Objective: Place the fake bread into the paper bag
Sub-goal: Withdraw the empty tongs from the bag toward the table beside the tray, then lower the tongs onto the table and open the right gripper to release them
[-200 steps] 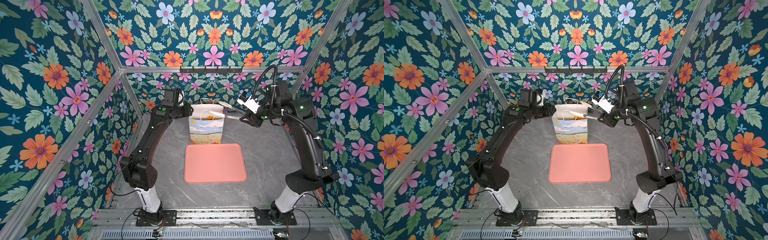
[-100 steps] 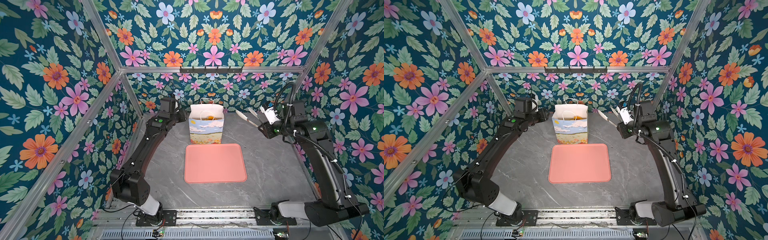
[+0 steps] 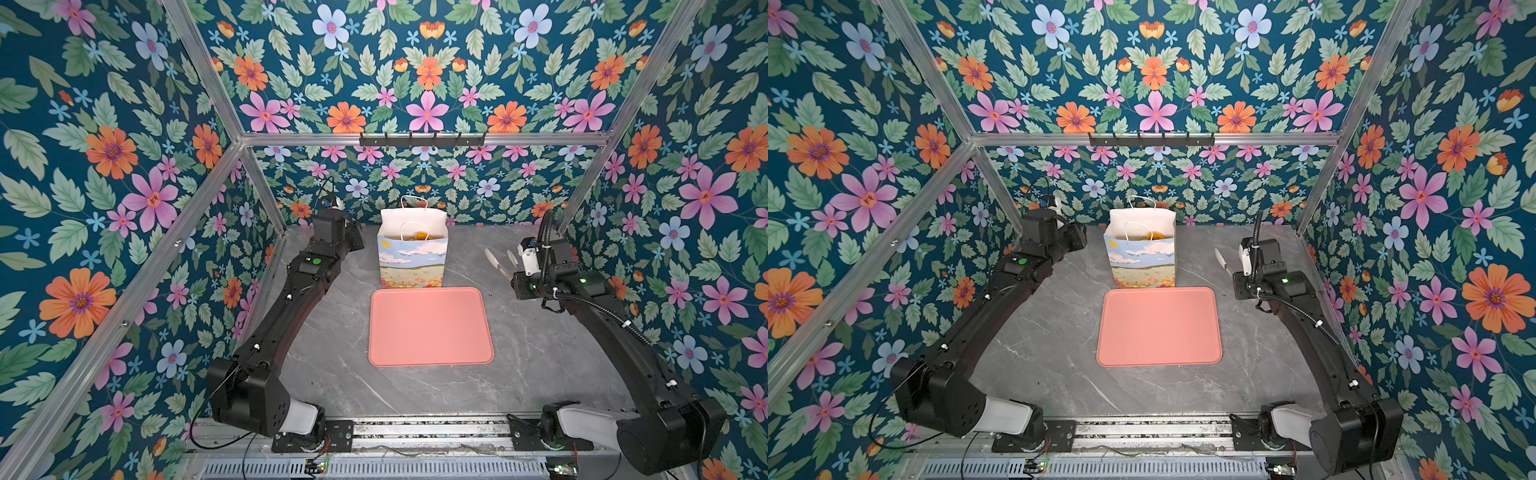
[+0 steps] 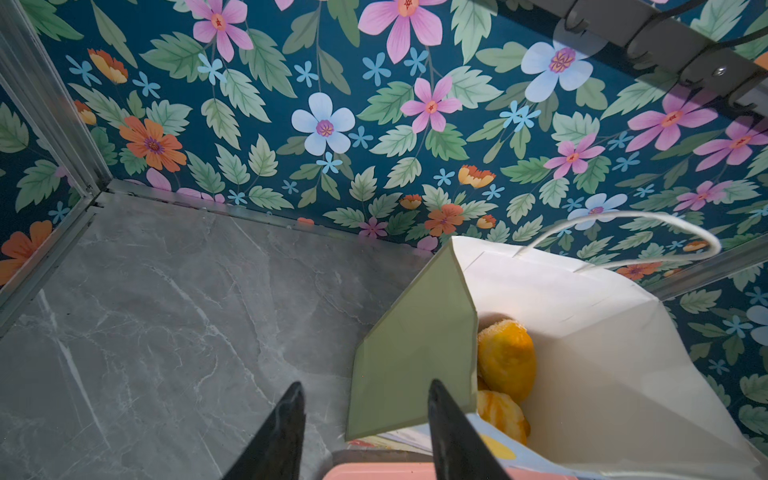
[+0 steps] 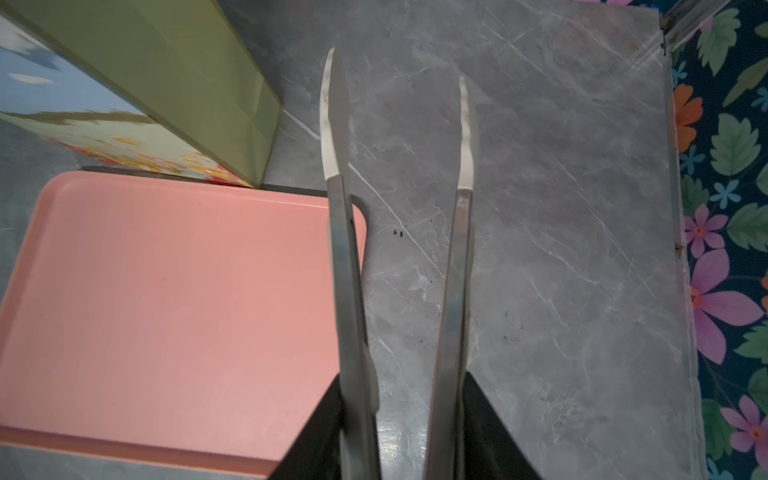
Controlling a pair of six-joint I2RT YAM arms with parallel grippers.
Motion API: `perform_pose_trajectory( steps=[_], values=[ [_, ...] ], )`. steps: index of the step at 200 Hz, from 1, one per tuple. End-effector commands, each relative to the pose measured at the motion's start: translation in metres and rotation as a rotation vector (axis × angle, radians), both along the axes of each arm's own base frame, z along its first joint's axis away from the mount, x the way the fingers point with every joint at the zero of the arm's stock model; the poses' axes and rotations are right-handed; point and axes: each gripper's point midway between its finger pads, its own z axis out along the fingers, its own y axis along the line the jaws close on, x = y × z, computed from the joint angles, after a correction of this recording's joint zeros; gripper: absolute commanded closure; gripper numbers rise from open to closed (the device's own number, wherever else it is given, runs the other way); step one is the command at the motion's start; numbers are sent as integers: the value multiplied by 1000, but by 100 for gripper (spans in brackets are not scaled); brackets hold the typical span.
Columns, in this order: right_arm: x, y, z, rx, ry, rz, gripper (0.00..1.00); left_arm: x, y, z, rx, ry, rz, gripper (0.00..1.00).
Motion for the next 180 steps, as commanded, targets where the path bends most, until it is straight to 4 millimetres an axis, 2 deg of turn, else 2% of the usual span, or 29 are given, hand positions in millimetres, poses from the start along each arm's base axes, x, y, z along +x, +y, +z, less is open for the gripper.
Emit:
perform_pose_trajectory(
  steps=[1,17,59,124,180],
  values=[
    [8,-17,-12,-32,-20,-131,60,3,3,3,-7,-20,16,51],
    [0,-30,-36,-73,57,-208,62,3,4,-1,-4,-14,17,51],
    [-10,-26,-88,-84,232,-213,61,7,2,-6,-4,-8,12,51],
    [-9,-24,-125,-107,343,-211,58,7,6,-2,8,-13,5,51],
    [-9,-18,-147,-92,428,-202,55,5,13,-6,20,5,7,51]
  ],
)
